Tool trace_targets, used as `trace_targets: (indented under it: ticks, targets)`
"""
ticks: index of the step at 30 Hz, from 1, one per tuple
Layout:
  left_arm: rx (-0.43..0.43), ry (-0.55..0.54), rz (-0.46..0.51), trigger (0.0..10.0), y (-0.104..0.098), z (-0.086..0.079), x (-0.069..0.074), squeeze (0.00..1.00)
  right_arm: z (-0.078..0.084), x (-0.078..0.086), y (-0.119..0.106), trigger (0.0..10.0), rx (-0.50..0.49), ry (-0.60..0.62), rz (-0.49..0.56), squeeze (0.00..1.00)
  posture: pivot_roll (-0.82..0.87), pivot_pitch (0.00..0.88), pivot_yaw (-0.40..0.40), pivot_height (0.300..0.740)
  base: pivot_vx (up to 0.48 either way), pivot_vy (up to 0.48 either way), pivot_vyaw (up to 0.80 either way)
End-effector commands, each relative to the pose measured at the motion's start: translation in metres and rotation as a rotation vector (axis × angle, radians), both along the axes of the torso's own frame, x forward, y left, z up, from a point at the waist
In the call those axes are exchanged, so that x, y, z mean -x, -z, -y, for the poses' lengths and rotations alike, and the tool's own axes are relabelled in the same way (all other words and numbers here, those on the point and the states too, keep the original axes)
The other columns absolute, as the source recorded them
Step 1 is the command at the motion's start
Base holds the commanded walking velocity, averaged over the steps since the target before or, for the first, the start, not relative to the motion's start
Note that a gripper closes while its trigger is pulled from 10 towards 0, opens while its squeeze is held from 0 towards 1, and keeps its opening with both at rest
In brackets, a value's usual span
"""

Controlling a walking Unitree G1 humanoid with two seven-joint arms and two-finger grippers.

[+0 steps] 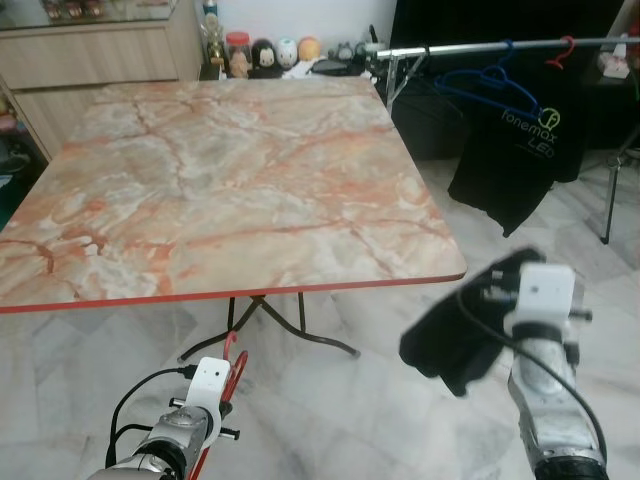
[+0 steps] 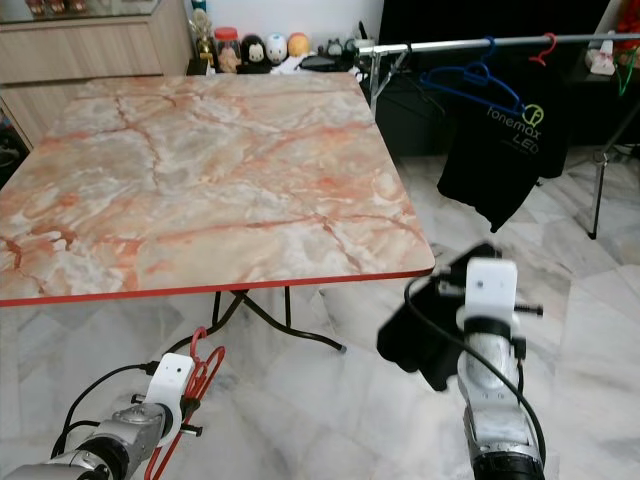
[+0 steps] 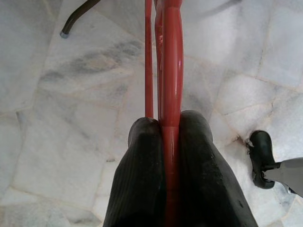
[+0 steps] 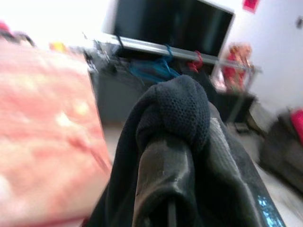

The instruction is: Hang hanger

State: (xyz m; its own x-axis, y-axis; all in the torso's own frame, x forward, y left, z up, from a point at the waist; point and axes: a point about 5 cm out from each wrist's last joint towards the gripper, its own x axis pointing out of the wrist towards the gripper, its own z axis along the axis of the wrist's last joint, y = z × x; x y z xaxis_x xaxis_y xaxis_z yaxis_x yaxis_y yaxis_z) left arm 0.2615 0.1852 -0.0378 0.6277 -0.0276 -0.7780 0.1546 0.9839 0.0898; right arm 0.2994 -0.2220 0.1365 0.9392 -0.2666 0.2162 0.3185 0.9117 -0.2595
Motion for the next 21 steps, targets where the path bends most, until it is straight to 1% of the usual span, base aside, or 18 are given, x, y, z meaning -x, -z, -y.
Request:
trace_targets:
  ticks: [1,2,4,8,13,17,21]
  targets:
    - [-0.011,0.006,-0.012,10.0,0.002,0.0,0.002,0.0,-0.007,-0.005,-0.016,10.0,-0.002,-0.021,0.039,0.0,-0.1,0.0,-0.044,0.74,0.0,0.0,0.0]
    - [-0.019,0.009,-0.013,10.0,0.002,0.0,0.002,0.0,-0.014,-0.01,-0.026,10.0,-0.031,-0.047,0.073,0.0,-0.1,0.0,-0.046,0.74,0.0,0.0,0.44]
    - [-0.026,0.015,-0.013,10.0,0.002,0.0,0.002,0.0,-0.019,-0.012,-0.032,10.0,-0.031,-0.071,0.086,0.0,-0.1,0.0,-0.046,0.74,0.0,0.0,0.53]
    - [-0.041,0.026,-0.013,10.0,0.002,0.0,0.002,0.0,-0.023,-0.009,-0.035,10.0,-0.041,-0.081,0.055,0.0,-0.11,0.0,-0.05,0.74,0.0,0.0,0.65]
    - [-0.067,0.062,-0.02,10.0,0.002,0.0,0.002,0.0,-0.023,-0.006,-0.035,10.0,-0.054,-0.074,0.03,0.0,-0.11,0.0,-0.047,0.74,0.0,0.0,0.77]
    - [-0.064,0.061,-0.021,10.0,0.002,0.0,0.002,0.0,-0.024,-0.006,-0.036,10.0,-0.056,-0.082,0.026,0.0,-0.11,0.0,-0.047,0.74,0.0,0.0,0.79]
    - [-0.064,0.057,-0.021,10.0,0.002,-0.001,0.003,0.0,-0.026,-0.006,-0.037,10.0,-0.078,-0.082,0.014,0.0,-0.11,0.0,-0.043,0.74,0.0,0.0,0.79]
